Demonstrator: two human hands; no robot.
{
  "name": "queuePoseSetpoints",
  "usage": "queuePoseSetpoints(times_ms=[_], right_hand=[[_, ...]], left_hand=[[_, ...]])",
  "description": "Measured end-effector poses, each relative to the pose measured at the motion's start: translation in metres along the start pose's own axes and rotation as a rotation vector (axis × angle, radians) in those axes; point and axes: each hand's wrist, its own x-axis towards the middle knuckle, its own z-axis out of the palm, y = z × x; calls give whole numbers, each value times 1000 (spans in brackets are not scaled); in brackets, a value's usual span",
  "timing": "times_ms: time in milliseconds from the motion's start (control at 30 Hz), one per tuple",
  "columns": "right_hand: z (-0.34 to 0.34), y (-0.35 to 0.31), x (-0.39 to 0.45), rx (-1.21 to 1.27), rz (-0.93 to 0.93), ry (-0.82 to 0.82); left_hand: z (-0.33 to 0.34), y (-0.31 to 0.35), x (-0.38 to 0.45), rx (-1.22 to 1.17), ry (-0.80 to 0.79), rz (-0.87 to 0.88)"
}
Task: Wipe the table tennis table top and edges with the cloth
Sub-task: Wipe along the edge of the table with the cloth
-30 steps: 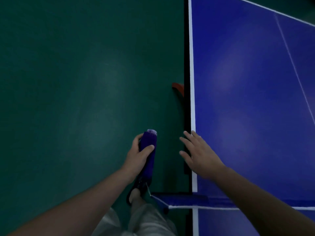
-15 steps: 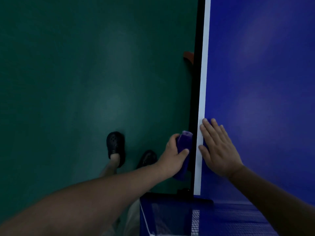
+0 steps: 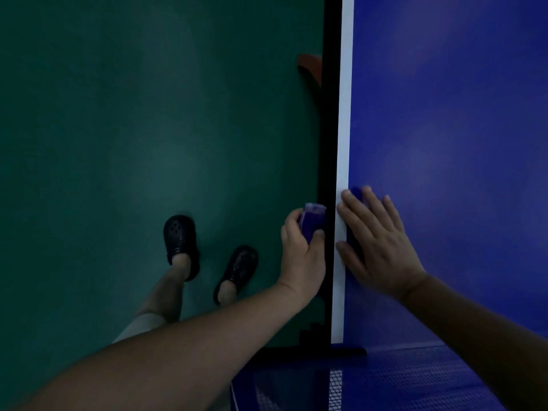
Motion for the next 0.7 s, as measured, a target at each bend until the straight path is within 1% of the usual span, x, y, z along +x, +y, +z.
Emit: queuePoseSetpoints(times_ms=[100, 167, 233, 333, 400, 467, 600, 667, 700], right_hand=[[-6, 12, 33, 16, 10, 10], [-8, 22, 59, 30, 20, 20], [-9, 32, 83, 22, 21, 38], [-12, 46, 117, 19, 24, 50], [-11, 51, 127, 26, 15, 47], [-10, 52, 128, 17, 3, 51], [-11, 50, 126, -1, 48, 70], [-12, 49, 128, -14, 96, 81], [-12, 49, 127, -24, 112, 87]], left_hand=[[0, 13, 26, -24, 4, 21], [-2, 16, 28, -5, -3, 25], [-8, 9, 9, 16, -28, 31], [-16, 5, -30, 9, -100, 85], [-13, 12, -34, 0, -97, 81], [-6, 25, -9, 29, -95, 97], [6, 55, 63, 60, -6, 151], [5, 59, 63, 71, -34, 164], [2, 55, 51, 74, -57, 165]])
